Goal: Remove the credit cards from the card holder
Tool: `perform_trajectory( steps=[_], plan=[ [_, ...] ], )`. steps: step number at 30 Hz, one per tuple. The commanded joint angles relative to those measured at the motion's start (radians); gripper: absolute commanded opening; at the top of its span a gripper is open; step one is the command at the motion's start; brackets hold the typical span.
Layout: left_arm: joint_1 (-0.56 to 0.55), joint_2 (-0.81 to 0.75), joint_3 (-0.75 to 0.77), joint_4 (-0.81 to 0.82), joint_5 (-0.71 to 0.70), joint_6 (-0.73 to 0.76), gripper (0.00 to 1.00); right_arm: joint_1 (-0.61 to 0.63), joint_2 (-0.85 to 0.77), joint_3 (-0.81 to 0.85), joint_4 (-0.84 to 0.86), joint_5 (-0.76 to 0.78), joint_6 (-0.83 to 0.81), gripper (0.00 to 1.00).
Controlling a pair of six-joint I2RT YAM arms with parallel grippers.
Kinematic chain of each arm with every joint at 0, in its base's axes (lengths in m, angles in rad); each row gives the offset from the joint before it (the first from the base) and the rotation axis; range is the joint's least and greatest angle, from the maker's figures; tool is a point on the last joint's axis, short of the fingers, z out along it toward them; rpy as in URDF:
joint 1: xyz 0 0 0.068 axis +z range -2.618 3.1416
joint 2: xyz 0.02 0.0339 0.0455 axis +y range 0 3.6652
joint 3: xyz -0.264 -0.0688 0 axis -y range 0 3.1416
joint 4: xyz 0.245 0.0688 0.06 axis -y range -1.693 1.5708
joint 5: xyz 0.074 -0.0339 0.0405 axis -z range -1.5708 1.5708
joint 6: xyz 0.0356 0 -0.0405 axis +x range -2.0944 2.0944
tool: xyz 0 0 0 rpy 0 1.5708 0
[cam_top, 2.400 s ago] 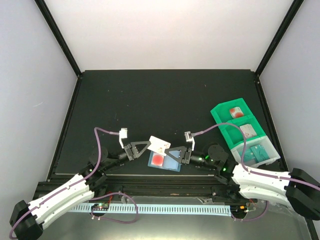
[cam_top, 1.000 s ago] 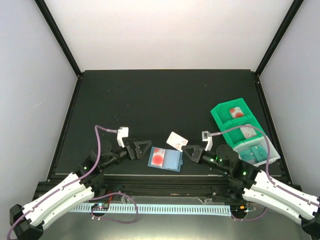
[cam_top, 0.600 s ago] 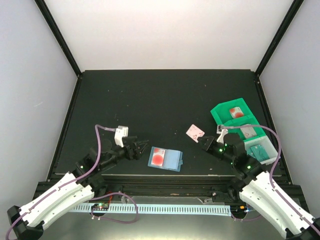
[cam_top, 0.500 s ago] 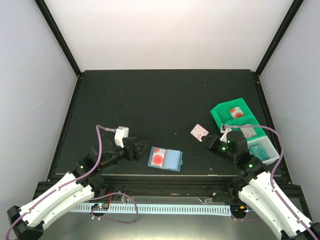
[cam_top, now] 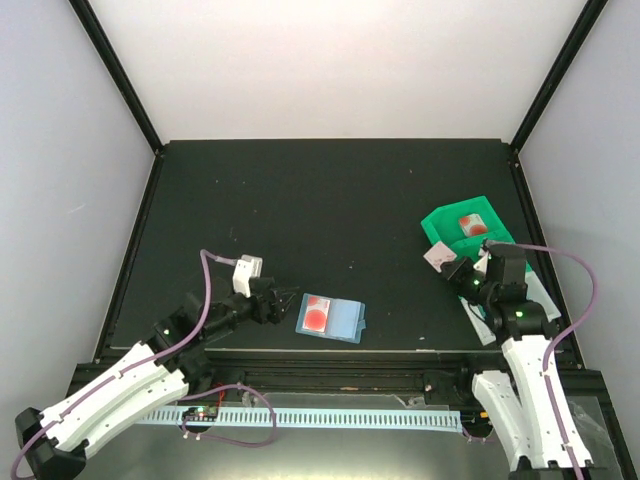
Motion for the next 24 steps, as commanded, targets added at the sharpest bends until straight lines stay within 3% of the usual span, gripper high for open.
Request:
perform_trajectory(
  steps=[1, 14, 19, 24],
  plan=[
    [0.002, 0.014, 0.02, 0.01, 0.019, 0.03, 0.99, -0.134, 0.031, 0.043, -0.096, -0.055, -0.143, 0.01],
    [0.004, 0.094, 0.043, 0.05, 0.164, 0.102, 0.99, -0.465, 0.128, 0.07, -0.1, -0.071, -0.316, 0.01],
    [0.006, 0.151, 0.112, -0.034, 0.172, 0.201, 0.99, -0.515, 0.17, 0.056, -0.021, -0.068, -0.265, 0.01],
    [0.008, 0.161, 0.103, 0.0, 0.25, 0.183, 0.99, -0.561, 0.246, 0.072, 0.031, -0.086, -0.279, 0.01]
  ],
)
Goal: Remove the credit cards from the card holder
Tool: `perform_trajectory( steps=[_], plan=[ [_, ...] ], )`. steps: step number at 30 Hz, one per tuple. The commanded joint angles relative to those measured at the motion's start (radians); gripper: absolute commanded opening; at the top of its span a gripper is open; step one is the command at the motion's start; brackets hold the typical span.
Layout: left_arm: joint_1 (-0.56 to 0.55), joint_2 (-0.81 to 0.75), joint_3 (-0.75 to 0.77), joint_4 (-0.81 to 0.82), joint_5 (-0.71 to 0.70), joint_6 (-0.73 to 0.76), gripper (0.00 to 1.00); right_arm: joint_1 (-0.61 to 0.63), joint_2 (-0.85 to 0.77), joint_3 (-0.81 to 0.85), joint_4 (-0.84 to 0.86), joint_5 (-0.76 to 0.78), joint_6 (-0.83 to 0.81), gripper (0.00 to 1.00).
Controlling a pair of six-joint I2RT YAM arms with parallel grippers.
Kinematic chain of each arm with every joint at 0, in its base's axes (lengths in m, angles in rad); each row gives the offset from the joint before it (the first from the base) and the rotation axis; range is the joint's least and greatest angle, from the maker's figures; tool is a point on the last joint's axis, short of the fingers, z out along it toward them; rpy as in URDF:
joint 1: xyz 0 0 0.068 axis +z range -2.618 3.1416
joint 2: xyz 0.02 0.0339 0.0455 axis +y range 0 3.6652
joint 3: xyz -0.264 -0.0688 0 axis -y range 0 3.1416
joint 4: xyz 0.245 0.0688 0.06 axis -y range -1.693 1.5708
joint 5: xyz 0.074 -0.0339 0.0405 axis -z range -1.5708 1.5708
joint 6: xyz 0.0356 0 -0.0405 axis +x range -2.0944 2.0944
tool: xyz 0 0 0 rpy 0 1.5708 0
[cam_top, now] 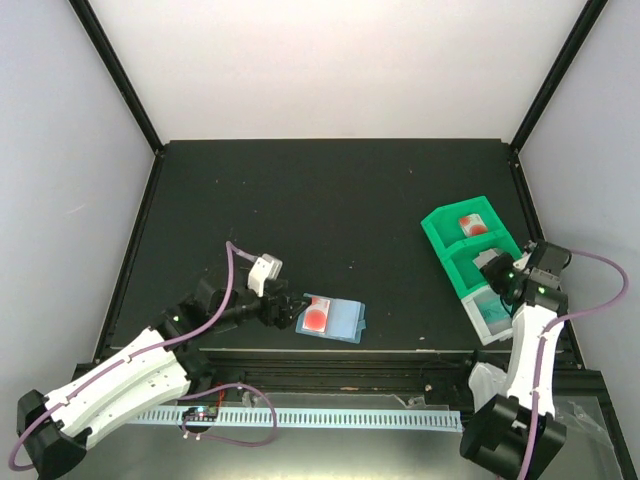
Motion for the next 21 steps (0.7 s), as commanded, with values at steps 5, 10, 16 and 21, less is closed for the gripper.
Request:
perform_trajectory(
  steps=[5, 10, 16, 21],
  plan=[
    [0.009, 0.008, 0.015, 0.015, 0.108, 0.035, 0.99, -0.12, 0.121, 0.05, 0.094, -0.087, -0.052, 0.01],
    [0.009, -0.004, 0.033, -0.003, 0.112, 0.048, 0.99, -0.19, 0.173, 0.067, 0.107, -0.136, -0.095, 0.01],
    [0.012, -0.003, 0.034, 0.0, 0.113, 0.049, 0.99, -0.241, 0.239, 0.077, 0.117, -0.191, -0.133, 0.01],
    [0.013, 0.007, 0.036, 0.007, 0.115, 0.052, 0.99, -0.246, 0.273, 0.062, 0.177, -0.249, -0.123, 0.01]
  ],
)
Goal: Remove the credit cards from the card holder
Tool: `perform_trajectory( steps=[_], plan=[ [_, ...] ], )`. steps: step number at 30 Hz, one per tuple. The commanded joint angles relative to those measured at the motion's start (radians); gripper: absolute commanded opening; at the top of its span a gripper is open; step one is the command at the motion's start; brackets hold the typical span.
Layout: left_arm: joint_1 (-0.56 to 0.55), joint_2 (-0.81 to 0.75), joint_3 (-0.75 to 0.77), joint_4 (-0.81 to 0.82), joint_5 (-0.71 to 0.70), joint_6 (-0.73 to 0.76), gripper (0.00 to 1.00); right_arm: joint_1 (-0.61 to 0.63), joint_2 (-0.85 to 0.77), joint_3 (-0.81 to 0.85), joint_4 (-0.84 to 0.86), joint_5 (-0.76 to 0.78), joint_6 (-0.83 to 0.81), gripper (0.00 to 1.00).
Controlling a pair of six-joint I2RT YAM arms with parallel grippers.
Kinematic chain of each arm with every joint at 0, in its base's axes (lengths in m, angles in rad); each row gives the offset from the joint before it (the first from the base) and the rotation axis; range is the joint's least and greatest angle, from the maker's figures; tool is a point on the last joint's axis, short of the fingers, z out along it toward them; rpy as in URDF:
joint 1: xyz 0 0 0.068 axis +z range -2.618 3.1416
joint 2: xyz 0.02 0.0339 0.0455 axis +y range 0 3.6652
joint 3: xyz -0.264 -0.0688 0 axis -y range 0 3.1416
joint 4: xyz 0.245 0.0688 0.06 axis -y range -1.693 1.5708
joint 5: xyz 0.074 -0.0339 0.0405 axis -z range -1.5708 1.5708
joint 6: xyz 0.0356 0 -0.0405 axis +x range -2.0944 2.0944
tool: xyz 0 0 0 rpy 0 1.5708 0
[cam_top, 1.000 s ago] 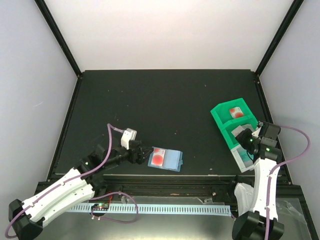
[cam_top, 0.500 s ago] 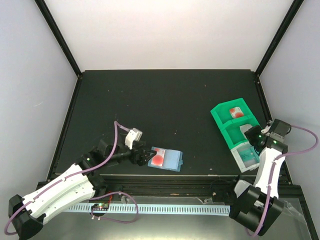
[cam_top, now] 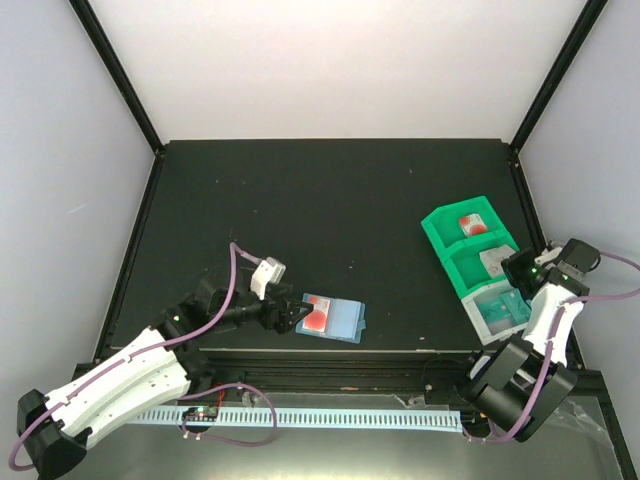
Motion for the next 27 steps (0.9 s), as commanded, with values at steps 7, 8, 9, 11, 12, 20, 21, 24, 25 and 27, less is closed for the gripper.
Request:
perform_trajectory(
  steps=[7, 8, 9, 11, 12, 20, 21, 24, 25, 27],
  plan=[
    [0.011, 0.008, 0.038, 0.012, 0.015, 0.028, 0.99, -0.009, 0.111, 0.029, 0.11, -0.092, -0.001, 0.01],
    [0.012, 0.007, 0.038, 0.012, 0.014, 0.028, 0.99, -0.008, 0.122, 0.031, 0.117, -0.091, 0.004, 0.01],
    [0.013, 0.006, 0.038, 0.011, 0.012, 0.028, 0.99, -0.008, 0.132, 0.033, 0.123, -0.092, 0.008, 0.01],
    [0.016, 0.004, 0.038, 0.009, 0.012, 0.028, 0.99, -0.009, 0.151, 0.037, 0.132, -0.093, 0.011, 0.01],
    [0.016, 0.004, 0.038, 0.008, 0.012, 0.028, 0.99, -0.008, 0.159, 0.039, 0.137, -0.091, 0.012, 0.01],
    [0.02, -0.001, 0.029, 0.008, -0.011, 0.028, 0.99, -0.01, 0.209, 0.026, 0.175, -0.094, 0.016, 0.02],
    [0.021, -0.004, 0.028, 0.008, -0.012, 0.027, 0.99, -0.011, 0.216, 0.028, 0.175, -0.094, 0.015, 0.03],
    [0.021, -0.008, 0.027, 0.008, -0.016, 0.028, 0.99, -0.013, 0.235, 0.036, 0.163, -0.081, 0.009, 0.04],
    [0.022, -0.009, 0.027, 0.008, -0.018, 0.027, 0.99, -0.016, 0.235, 0.037, 0.16, -0.073, 0.009, 0.04],
    [0.023, -0.013, 0.026, 0.008, -0.017, 0.027, 0.99, -0.02, 0.234, 0.036, 0.159, -0.054, 0.014, 0.05]
  ],
)
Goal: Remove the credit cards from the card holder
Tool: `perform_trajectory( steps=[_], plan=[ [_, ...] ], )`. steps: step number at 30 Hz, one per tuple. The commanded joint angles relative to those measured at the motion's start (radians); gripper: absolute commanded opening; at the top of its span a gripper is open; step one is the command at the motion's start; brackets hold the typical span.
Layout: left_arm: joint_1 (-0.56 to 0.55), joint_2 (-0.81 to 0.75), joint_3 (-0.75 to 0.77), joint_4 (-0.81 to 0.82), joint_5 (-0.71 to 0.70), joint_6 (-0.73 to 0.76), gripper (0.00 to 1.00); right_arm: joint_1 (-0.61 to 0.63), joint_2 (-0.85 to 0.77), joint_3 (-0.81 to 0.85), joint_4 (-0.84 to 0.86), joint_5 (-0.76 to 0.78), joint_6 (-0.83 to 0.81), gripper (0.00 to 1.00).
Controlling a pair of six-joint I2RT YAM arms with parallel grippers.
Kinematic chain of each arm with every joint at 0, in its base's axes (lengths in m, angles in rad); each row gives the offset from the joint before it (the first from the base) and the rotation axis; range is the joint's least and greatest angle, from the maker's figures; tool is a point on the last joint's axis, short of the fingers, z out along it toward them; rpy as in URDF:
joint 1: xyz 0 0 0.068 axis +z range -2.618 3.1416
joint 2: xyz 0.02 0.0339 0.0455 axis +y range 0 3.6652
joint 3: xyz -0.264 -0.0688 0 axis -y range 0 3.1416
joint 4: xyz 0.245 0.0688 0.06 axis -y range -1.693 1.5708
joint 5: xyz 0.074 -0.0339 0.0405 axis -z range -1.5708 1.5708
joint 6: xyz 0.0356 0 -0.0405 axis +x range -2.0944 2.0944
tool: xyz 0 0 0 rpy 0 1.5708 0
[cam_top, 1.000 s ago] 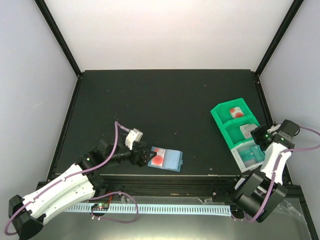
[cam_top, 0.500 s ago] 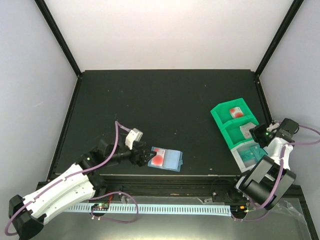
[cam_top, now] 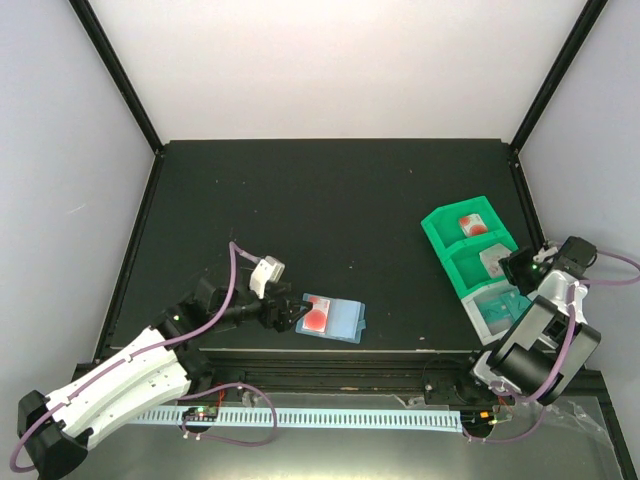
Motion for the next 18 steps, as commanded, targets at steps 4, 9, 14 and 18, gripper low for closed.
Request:
perform_trajectory(
  steps=[4, 9, 14, 18],
  plan=[
    [0.008, -0.018, 0.023, 0.01, -0.016, 0.018, 0.99, -0.016, -0.001, 0.025, 0.007, 0.054, 0.017, 0.07],
    [0.009, -0.023, 0.02, 0.011, -0.022, 0.018, 0.99, -0.016, 0.009, 0.034, -0.003, 0.085, 0.024, 0.12],
    [0.01, -0.026, 0.014, 0.018, -0.028, 0.013, 0.99, -0.016, 0.01, 0.029, -0.004, 0.099, 0.047, 0.13],
    [0.011, -0.029, 0.009, 0.021, -0.026, 0.011, 0.99, -0.017, -0.018, 0.02, -0.006, 0.13, 0.071, 0.14]
  ],
)
